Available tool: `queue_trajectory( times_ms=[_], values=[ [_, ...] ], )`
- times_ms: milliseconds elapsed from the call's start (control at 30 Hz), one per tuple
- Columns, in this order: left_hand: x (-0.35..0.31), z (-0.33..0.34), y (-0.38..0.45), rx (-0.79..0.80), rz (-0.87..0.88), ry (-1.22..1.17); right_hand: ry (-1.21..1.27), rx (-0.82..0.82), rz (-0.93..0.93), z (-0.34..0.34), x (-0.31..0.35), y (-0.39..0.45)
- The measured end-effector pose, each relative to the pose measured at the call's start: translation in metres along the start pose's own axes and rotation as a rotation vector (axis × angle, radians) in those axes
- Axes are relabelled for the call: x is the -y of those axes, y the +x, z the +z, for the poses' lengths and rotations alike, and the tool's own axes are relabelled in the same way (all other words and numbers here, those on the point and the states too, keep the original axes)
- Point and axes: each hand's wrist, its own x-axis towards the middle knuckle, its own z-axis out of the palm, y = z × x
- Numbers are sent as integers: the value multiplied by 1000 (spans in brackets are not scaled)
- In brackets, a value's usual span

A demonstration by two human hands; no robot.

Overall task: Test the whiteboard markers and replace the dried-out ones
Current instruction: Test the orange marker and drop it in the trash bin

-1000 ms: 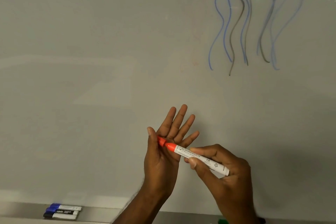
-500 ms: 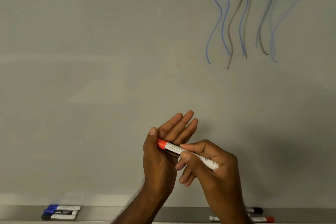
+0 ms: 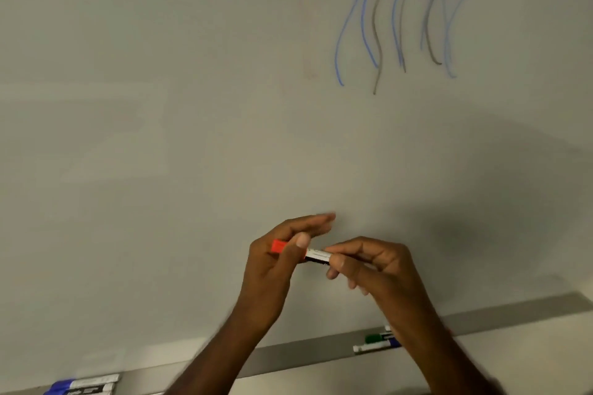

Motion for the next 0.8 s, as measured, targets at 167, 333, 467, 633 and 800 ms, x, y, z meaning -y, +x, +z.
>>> queue_trajectory(
  times_ms=[167, 333, 467, 633, 800],
  values=[
    [41, 27, -1, 34, -178, 45, -303, -151, -5, -40, -31, -18],
    [94, 73, -12, 354, -250, 166, -808, -183, 62, -88, -75, -68],
    [176, 106, -47, 807, -118, 581, -1039, -43, 291, -111, -142, -132],
    [250, 153, -112, 1212, -205, 721, -965, -73, 576, -123, -260, -231],
    [312, 200, -139, 1323, -273, 726, -926, -86, 682, -151, -330, -276]
  ],
)
